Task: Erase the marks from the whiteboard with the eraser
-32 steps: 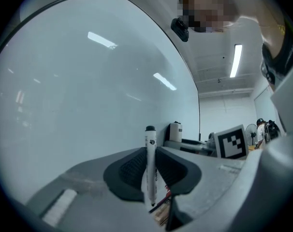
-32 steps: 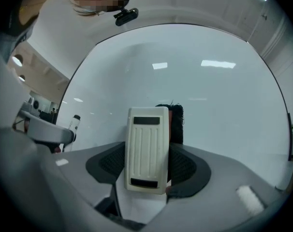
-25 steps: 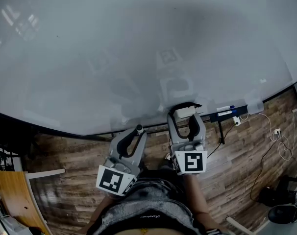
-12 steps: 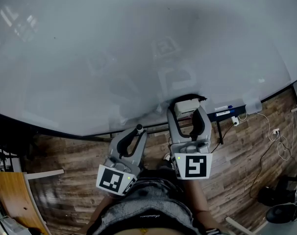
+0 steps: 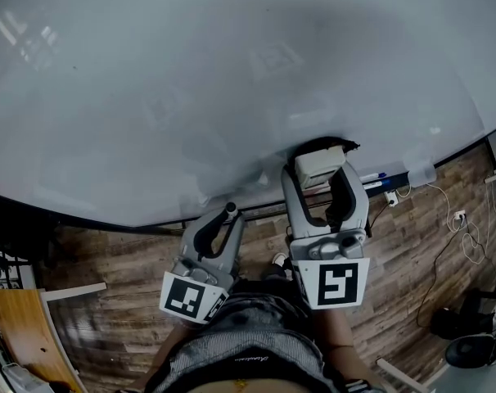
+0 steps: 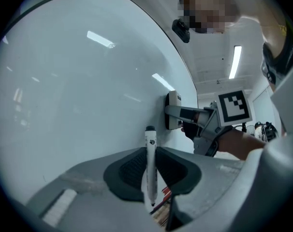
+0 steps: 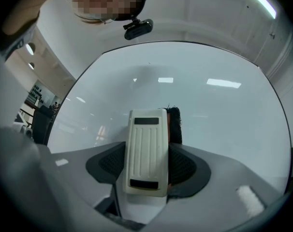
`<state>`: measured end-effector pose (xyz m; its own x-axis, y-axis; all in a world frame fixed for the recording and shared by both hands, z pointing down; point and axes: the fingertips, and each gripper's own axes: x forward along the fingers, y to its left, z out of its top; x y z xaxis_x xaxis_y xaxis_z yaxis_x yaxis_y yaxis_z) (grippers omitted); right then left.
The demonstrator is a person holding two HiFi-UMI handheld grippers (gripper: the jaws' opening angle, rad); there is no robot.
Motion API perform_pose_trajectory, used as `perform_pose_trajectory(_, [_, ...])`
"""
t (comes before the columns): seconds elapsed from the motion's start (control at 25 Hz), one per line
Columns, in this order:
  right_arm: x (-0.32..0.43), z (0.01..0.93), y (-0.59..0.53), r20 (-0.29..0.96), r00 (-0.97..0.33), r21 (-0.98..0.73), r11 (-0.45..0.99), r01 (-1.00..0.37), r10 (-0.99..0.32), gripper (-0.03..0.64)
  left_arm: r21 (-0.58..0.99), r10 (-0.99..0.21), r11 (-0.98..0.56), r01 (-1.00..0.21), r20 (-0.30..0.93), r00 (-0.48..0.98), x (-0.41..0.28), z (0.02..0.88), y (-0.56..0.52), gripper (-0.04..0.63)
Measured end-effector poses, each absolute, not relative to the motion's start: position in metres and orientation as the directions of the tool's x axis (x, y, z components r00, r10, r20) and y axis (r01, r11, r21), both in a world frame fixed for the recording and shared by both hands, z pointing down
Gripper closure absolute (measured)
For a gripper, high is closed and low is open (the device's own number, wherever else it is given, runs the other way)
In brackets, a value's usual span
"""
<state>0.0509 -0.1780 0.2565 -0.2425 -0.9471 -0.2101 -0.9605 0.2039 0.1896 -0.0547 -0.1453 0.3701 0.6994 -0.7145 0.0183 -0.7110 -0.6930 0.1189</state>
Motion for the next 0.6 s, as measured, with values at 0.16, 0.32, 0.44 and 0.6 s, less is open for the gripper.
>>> perform_pose_trajectory(0.16, [0.051,0.257,-0.178,-0.241,-0.280,0.217,0.229,-0.949,-0.929,0.353,0.145,-0.721,-0.682,-0.717,0.028,0.692,-0.051,0.371,-0.148,0.520])
perform_pose_trajectory(0.32, [0.052,0.273,-0.177,-0.214,-0.298,0.300,0.228,-0.927,-0.930,0.353,0.119,-0.715,-0.692,-0.712,0.020,0.698,-0.048,0.370,-0.149,0.520])
perform_pose_trajectory(0.44, [0.063,0.303,-0.178,-0.145,-0.285,0.350,0.220,-0.910,-0.947,0.353,0.120,-0.714,-0.693,-0.711,0.024,0.700,-0.043,0.371,-0.148,0.520])
perform_pose_trajectory(0.6, [0.090,0.341,-0.182,-0.063,-0.281,0.384,0.237,-0.892,-0.958,0.354,0.122,-0.709,-0.696,-0.707,0.036,0.704,-0.025,0.375,-0.152,0.520])
